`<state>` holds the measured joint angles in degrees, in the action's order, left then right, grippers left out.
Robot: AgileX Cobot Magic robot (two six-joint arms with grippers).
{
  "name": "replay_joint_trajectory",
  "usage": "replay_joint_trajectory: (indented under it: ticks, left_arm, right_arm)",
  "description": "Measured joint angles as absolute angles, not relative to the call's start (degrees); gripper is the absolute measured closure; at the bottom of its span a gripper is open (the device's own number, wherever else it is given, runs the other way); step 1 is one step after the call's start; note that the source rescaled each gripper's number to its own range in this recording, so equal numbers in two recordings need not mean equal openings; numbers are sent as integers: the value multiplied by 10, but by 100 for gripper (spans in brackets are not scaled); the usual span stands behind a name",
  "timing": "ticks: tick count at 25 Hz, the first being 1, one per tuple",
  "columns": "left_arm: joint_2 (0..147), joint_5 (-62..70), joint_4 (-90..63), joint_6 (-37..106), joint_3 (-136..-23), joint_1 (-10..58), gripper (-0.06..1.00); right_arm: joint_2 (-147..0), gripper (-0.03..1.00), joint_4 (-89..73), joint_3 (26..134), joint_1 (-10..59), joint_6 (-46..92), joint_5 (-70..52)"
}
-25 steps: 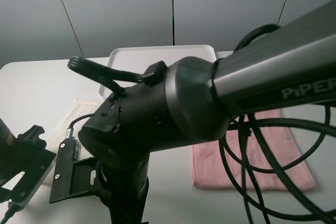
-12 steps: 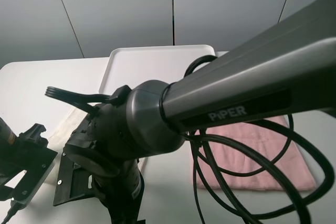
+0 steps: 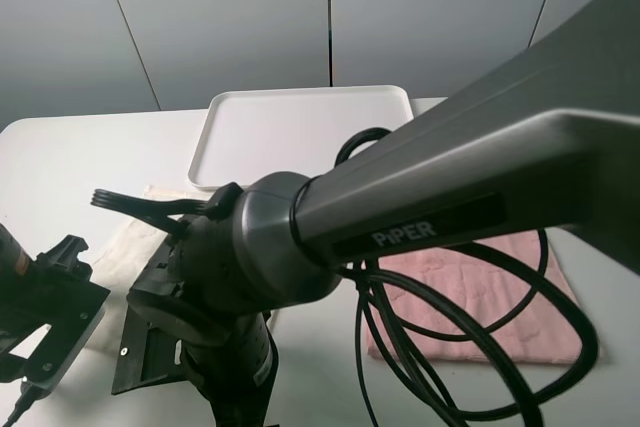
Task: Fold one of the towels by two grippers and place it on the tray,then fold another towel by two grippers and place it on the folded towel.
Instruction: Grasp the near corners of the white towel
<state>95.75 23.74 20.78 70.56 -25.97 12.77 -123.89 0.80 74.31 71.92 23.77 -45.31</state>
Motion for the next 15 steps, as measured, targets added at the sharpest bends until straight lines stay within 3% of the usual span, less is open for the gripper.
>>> replay_joint_trajectory:
  ticks: [4,10,15]
  left_arm:
    - [958,237,208,706,-260,128,-5]
    - [958,237,208,706,-260,128,-5]
    - [958,237,208,706,-260,128,-5]
  right_arm:
    - [-1239,4,8,743,719,233,-451]
    - [-1239,34,8,744,719,199,-434]
    - [-1239,38,10,744,719,160,-422]
